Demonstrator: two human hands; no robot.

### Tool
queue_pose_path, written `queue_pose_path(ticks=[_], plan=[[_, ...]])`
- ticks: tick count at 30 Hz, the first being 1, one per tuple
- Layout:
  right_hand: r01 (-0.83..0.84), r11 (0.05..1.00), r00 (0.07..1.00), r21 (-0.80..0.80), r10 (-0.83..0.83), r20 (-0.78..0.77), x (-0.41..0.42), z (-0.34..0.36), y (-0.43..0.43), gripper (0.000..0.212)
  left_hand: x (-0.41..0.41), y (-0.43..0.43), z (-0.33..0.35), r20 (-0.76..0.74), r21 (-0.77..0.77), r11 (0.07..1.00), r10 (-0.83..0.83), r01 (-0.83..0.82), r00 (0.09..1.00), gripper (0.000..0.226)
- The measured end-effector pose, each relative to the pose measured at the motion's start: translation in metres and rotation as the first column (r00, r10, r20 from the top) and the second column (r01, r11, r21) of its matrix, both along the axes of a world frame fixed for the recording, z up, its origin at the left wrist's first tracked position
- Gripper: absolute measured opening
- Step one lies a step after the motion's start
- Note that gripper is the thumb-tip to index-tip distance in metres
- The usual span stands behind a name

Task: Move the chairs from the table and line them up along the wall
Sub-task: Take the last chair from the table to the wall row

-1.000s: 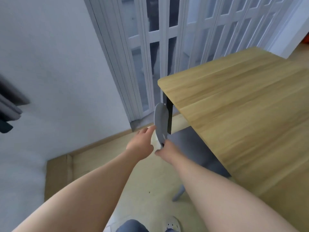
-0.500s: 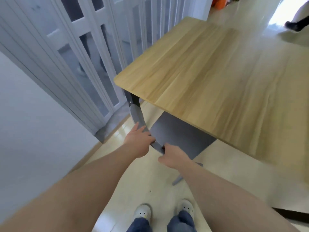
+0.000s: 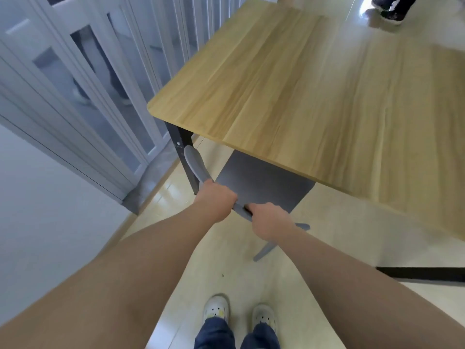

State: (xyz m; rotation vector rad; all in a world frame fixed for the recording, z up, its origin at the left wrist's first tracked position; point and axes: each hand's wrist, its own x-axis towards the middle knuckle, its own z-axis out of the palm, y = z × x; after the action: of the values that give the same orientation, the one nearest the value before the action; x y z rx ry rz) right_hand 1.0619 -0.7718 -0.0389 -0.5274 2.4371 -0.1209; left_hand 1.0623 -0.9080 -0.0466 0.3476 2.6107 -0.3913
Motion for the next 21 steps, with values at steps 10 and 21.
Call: queue_pose_path(ticks=[10, 21], plan=[[-0.137, 0.984, 0.989, 0.114, 0.142, -0.032, 0.008, 0.004, 0.050, 0.032, 0.019, 0.047, 0.009, 0.090, 0.168, 0.981, 0.083, -0.097, 0.992, 0.031], [-0.118, 0.966, 0.993, 0.229, 0.110, 0.047, 0.010, 0.020, 0.147, 0.029, 0.036, 0.113, 0.014, 0.123, 0.277, 0.955, 0.079, -0.111, 0.989, 0.028]])
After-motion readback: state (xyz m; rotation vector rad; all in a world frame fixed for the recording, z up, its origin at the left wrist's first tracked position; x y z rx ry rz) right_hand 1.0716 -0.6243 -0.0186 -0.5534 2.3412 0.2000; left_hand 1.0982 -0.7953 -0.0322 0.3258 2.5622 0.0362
